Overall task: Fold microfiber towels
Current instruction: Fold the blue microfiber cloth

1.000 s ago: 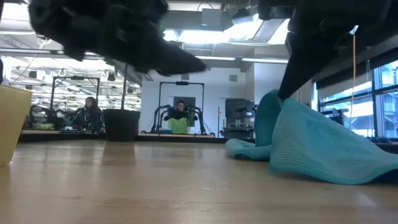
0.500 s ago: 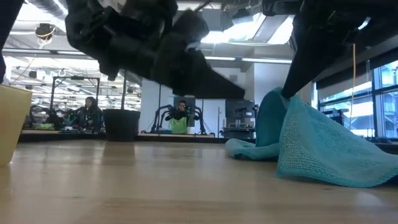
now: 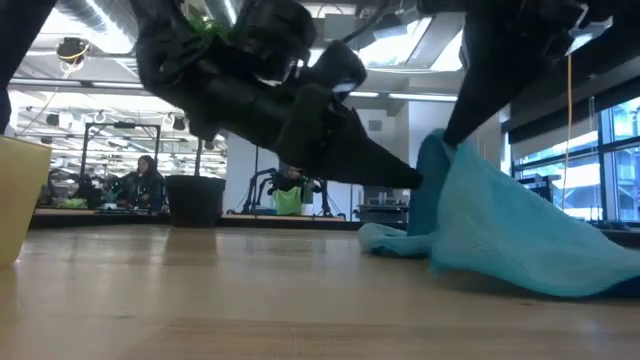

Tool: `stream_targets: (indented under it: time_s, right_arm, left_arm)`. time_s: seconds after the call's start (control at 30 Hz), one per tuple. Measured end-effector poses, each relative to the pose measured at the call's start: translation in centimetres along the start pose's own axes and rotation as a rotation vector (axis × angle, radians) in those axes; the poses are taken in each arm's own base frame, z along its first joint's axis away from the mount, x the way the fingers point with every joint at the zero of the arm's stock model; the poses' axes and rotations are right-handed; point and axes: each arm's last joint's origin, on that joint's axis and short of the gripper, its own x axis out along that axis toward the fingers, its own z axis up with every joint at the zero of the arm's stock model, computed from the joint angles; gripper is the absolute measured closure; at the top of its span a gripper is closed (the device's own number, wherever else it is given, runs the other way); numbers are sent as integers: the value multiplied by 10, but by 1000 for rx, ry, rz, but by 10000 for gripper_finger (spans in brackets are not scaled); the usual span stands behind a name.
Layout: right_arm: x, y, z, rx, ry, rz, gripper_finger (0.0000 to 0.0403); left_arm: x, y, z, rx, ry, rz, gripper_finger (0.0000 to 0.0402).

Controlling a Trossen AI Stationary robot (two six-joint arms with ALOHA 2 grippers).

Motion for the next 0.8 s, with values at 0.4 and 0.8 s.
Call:
stream_targets:
  time_s: [0.4,0.8]
  right_arm:
    - [-10,4,9,-32,-35,23,403]
    - [-13,7,4,-29,-11,32,403]
  left_arm:
    - [7,9,2,-25,132,70,176]
    - [6,11,-2,32,186,127,243]
